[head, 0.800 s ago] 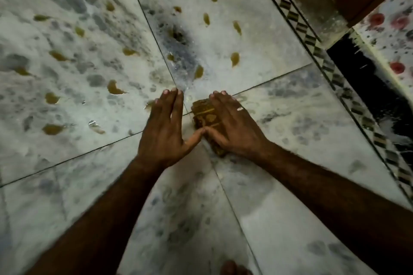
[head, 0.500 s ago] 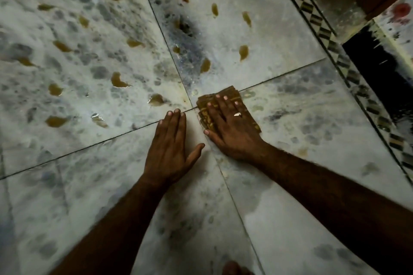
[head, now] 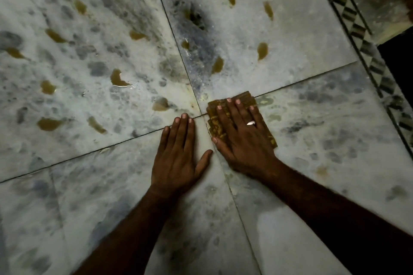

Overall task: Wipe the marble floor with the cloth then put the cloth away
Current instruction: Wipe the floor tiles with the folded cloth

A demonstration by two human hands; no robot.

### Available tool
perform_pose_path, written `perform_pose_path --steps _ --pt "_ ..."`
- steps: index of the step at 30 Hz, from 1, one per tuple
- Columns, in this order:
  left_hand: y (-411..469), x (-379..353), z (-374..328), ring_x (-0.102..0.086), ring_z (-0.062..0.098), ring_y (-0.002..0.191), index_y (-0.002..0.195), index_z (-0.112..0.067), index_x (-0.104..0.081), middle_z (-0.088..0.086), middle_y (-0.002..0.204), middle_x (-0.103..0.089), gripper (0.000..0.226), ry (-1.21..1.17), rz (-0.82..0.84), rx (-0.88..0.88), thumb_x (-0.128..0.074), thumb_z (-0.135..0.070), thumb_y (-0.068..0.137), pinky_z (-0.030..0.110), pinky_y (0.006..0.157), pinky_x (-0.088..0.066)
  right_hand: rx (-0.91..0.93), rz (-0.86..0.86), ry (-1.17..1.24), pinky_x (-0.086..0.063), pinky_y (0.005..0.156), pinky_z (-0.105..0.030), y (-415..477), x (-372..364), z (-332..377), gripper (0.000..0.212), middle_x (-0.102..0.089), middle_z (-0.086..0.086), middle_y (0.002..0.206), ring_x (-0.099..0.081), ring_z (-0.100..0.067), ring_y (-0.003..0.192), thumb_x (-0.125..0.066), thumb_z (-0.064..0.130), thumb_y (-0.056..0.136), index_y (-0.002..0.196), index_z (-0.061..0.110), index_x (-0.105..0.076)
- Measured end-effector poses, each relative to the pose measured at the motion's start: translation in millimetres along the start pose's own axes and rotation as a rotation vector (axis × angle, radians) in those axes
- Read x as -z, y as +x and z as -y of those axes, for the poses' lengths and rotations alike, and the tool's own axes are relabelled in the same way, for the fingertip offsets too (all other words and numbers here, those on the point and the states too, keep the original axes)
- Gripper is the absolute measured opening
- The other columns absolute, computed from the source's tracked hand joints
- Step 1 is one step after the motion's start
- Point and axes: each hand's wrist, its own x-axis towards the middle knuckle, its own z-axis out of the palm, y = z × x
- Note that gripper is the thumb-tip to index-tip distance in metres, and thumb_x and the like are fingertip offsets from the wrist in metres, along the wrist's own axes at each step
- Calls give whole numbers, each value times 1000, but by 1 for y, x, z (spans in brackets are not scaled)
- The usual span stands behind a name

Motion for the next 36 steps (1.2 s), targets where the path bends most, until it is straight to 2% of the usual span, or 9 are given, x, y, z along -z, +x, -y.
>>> perform_pose_path --steps 5,11,15,20,23,25,28,32,36 --pt "1 1 -1 -23 29 155 156 -1 -30 17 166 -26 76 4 -16 3 -44 -51 102 49 125 -24 15 -13 -42 -19 126 -55 -2 -2 2 75 -22 -14 171 -18 -30 159 -36 54 102 164 13 -23" --pt "-13 3 10 -28 33 153 153 3 -35 21 163 -30 68 58 -37 124 -31 -45 105 50 124 -24 266 -63 -16 -18 128 -53 18 -7 39 69 -26 -11 170 -19 -29 159 -40 48 103 163 15 -28" --pt "-15 4 11 -25 33 154 155 3 -32 21 164 -27 69 65 -3 181 -34 -43 103 50 124 -23 307 -91 2 -21 126 -53 65 -10 40 65 -30 -10 169 -24 -29 158 -39 44 103 162 17 -30" --pt "-15 5 13 -22 31 155 157 0 -29 19 167 -23 72 43 15 188 -38 -45 102 47 126 -19 157 -63 -12 -17 128 -50 94 -5 13 65 -35 -7 167 -29 -27 156 -36 47 103 162 21 -30" --pt "-21 9 22 -21 31 155 157 0 -28 19 166 -23 73 49 8 220 -39 -46 102 46 127 -18 -79 -75 -4 -18 127 -53 62 -3 10 66 -28 -11 170 -25 -30 157 -33 44 104 164 16 -24" --pt "-26 11 30 -22 31 155 157 1 -27 20 166 -23 72 63 1 270 -37 -44 102 46 127 -17 -129 -76 -36 -18 126 -57 23 -5 25 67 -22 -15 171 -21 -34 158 -32 40 104 164 11 -20" --pt "-41 17 42 -24 33 154 156 2 -28 20 166 -24 69 72 -1 339 -35 -40 102 47 126 -17 96 -41 -20 -19 126 -59 -10 -8 65 72 -23 -14 170 -21 -36 158 -44 39 99 163 12 -24" --pt "-58 19 56 -31 35 151 153 5 -33 23 163 -29 67 119 -6 399 -37 -34 99 47 125 -15 499 -50 36 -16 128 -53 44 -13 109 66 -26 -8 170 -19 -30 159 -44 42 102 163 21 -29" --pt "-60 21 58 -29 34 152 154 4 -32 22 164 -29 68 97 3 418 -37 -36 99 47 125 -17 430 -63 47 -18 127 -53 117 -15 110 61 -35 -8 167 -27 -29 156 -40 42 104 161 22 -34"
